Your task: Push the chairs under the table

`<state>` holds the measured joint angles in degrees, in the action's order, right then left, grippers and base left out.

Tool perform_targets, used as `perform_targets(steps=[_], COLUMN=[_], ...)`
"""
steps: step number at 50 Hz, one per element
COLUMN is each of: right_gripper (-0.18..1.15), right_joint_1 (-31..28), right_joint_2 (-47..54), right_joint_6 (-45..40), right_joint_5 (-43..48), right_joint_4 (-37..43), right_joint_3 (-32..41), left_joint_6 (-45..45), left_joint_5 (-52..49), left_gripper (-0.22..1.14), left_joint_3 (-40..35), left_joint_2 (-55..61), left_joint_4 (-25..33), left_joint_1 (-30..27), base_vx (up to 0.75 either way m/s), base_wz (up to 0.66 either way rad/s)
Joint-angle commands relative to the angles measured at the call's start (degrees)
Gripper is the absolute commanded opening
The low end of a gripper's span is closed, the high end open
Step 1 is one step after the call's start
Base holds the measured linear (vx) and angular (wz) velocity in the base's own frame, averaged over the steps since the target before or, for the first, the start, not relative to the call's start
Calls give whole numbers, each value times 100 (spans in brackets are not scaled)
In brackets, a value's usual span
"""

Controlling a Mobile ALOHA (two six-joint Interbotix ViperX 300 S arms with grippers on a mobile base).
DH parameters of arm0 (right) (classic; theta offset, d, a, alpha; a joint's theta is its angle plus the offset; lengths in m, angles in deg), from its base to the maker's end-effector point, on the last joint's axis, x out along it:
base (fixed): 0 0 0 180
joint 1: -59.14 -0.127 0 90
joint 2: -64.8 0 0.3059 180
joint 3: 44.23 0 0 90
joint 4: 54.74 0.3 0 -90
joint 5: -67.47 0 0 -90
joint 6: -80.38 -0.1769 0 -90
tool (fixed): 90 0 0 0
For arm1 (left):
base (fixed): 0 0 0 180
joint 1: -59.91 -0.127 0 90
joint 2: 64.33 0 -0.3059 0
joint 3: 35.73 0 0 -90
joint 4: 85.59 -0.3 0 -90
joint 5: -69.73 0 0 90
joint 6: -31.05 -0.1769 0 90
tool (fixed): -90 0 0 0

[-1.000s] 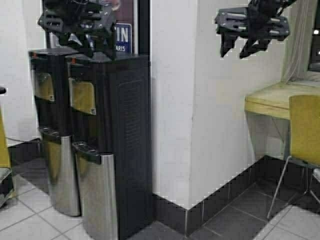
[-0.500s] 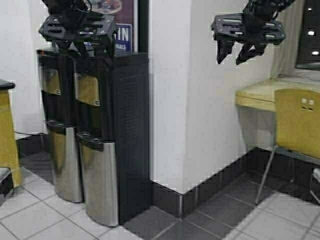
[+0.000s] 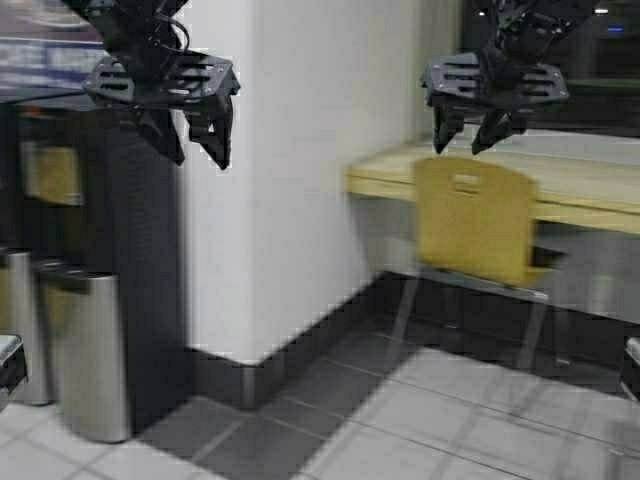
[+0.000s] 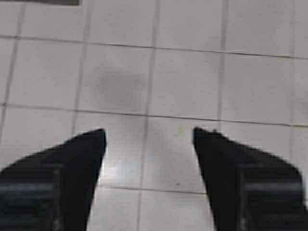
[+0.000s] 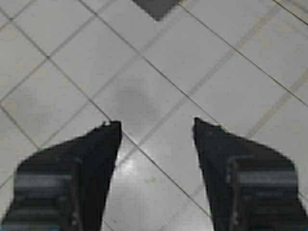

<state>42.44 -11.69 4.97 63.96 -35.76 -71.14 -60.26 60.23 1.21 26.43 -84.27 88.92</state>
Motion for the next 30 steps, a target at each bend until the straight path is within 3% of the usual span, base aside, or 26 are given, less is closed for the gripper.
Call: perform_targets(steps=[1,30], right_gripper=[83,83], right_joint_1=[-9,-176], right_joint_2=[-97,-132], right_joint_6=[-26,-220], right_joint_5=[-62,-141], right_joint_4=[18,9], right_joint_3=[149,202], left_joint_6=[0,62], left_joint_5=[9,0], left_gripper=[90,90], left_joint_3=[-79,-79], left_joint_2=[-123,-220], left_joint_4=[-9,18], left_joint_1=[9,9], base_vx=[-17,-13], base_wz=[-55,-52])
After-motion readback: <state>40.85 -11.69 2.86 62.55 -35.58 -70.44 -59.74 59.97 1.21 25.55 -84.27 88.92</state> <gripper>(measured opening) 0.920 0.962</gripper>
